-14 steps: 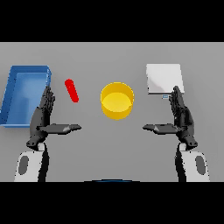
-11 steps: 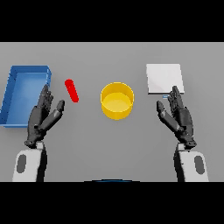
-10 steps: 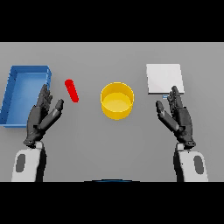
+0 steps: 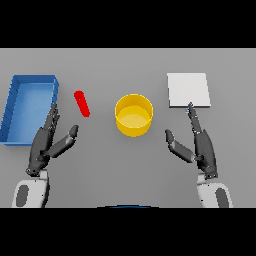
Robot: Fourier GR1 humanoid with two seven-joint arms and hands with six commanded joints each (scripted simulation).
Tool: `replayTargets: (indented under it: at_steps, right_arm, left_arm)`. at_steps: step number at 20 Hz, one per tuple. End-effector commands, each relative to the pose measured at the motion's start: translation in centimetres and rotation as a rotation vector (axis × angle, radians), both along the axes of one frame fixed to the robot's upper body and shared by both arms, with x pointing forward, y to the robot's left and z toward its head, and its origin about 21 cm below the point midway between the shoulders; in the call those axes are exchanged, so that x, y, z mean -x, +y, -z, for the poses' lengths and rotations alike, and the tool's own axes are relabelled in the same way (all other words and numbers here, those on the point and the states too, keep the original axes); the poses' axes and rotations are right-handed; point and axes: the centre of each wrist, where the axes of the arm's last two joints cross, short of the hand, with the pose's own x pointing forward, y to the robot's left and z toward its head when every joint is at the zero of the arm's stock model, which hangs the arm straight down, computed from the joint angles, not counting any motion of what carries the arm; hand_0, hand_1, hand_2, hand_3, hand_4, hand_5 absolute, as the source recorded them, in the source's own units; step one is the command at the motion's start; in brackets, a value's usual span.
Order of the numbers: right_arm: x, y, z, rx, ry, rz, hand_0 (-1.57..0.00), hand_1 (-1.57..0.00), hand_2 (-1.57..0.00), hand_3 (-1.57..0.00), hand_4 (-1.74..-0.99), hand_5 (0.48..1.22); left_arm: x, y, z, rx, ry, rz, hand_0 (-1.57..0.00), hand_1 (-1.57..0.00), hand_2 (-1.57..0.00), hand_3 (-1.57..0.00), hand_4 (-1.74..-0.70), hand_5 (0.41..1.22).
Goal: Pick up the red beaker and tilt it to pour out 1 green nut into yellow bowl. Pick up the yellow bowl and place it on the metallic measuring scale.
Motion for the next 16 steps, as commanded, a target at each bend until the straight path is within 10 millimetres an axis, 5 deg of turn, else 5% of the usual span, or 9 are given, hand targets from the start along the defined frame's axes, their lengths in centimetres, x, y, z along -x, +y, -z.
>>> replayTargets:
  at_steps: [1,16]
  right_arm:
    - [0.0,0.4,-0.2,-0.008,0.005,-0.001,0.00,0.00,0.00,0.00,-1.121,0.658]
    - [-0.3,-0.3,-0.4,-0.050,0.003,0.004,0.00,0.00,0.00,0.00,-1.239,0.668]
  left_arm:
    - [-0.4,-0.4,0.1,-0.007,0.011,0.005,0.00,0.00,0.00,0.00,-1.09,0.612]
    - [-9.0,-1.9,2.8,-0.028,0.000,0.010,0.00,0.00,0.00,0.00,-1.18,0.635]
